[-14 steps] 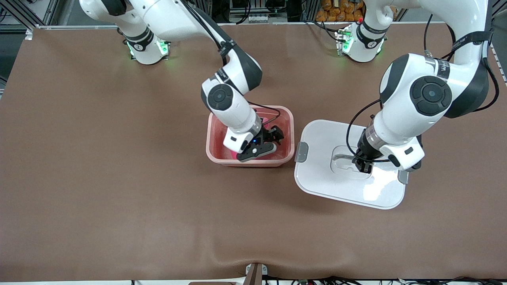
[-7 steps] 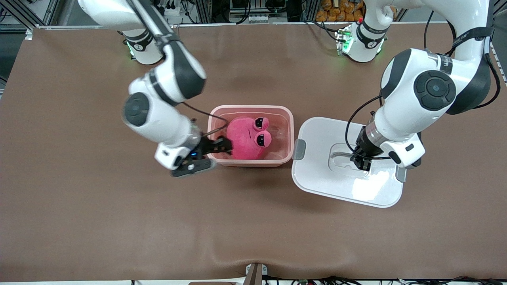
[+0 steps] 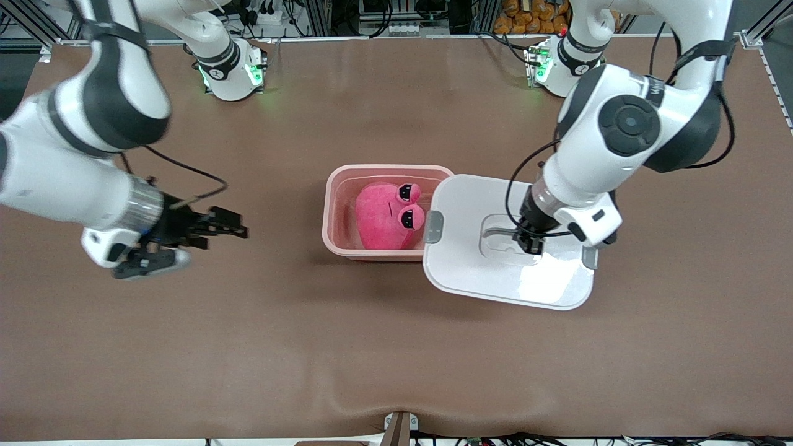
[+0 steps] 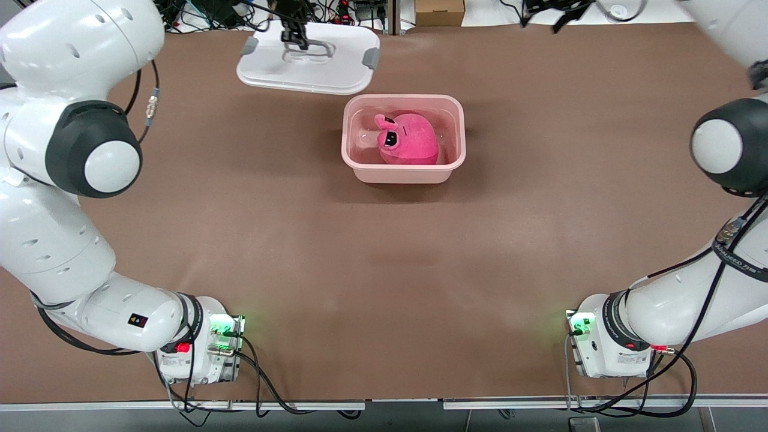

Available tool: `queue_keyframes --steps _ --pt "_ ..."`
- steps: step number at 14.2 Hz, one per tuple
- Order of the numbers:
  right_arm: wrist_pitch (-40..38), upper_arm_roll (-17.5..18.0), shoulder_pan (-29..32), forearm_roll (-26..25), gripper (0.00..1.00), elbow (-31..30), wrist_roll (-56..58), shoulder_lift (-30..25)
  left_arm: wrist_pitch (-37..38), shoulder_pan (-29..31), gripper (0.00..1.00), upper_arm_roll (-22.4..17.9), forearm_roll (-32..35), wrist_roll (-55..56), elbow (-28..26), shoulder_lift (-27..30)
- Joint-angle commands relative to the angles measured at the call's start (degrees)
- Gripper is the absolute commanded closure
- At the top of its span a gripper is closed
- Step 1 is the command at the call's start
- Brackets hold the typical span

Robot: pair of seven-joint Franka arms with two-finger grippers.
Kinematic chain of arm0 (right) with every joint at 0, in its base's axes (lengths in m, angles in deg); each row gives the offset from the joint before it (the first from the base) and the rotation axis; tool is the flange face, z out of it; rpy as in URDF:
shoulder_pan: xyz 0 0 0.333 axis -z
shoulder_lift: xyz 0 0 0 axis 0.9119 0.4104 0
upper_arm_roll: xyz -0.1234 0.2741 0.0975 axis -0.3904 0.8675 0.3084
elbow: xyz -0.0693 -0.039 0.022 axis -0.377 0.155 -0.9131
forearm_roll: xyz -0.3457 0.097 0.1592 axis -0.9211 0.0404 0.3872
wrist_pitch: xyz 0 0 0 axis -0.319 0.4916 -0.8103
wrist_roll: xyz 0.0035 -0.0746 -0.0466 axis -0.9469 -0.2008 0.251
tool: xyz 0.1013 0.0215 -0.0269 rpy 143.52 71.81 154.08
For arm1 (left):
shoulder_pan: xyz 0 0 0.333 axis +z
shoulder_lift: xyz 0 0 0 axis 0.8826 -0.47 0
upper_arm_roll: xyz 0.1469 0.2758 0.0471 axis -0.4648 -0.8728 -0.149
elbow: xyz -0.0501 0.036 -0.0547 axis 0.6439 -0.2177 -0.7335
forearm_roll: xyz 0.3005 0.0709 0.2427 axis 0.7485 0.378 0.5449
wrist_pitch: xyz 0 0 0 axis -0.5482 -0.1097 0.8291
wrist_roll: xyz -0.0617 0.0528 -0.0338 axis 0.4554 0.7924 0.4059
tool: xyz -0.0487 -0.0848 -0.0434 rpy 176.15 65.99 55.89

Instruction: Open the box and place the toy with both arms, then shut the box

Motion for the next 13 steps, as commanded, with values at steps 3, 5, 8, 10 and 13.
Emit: queue_keyframes --steps 3,5,8,10,13 --pt "-5.76 1.40 8.09 -6.15 0.00 -2.78 8.06 -6.30 -5.59 -5.46 1.00 -0.50 1.69 8.08 0.11 -1.55" --pt "-8.75 1.40 9.23 -10.74 0.00 -3.04 7.80 -9.54 -6.66 -8.01 1.00 -0.50 4.23 12.47 0.11 -2.52" --pt "-13.23 1.32 10.99 -14.43 0.00 -3.22 7.54 -13.33 -7.44 -11.96 1.00 -0.50 7.23 18.54 0.11 -4.02" --pt "-16.04 1.23 11.00 -16.72 0.00 -3.22 7.01 -15.44 -9.37 -13.64 1.00 -0.50 7.94 22.75 0.11 -4.63" --pt "-19.73 1.40 10.91 -18.40 0.00 -3.57 2.01 -18.26 -12.02 -15.92 1.00 -0.41 11.70 29.26 -0.15 -5.42"
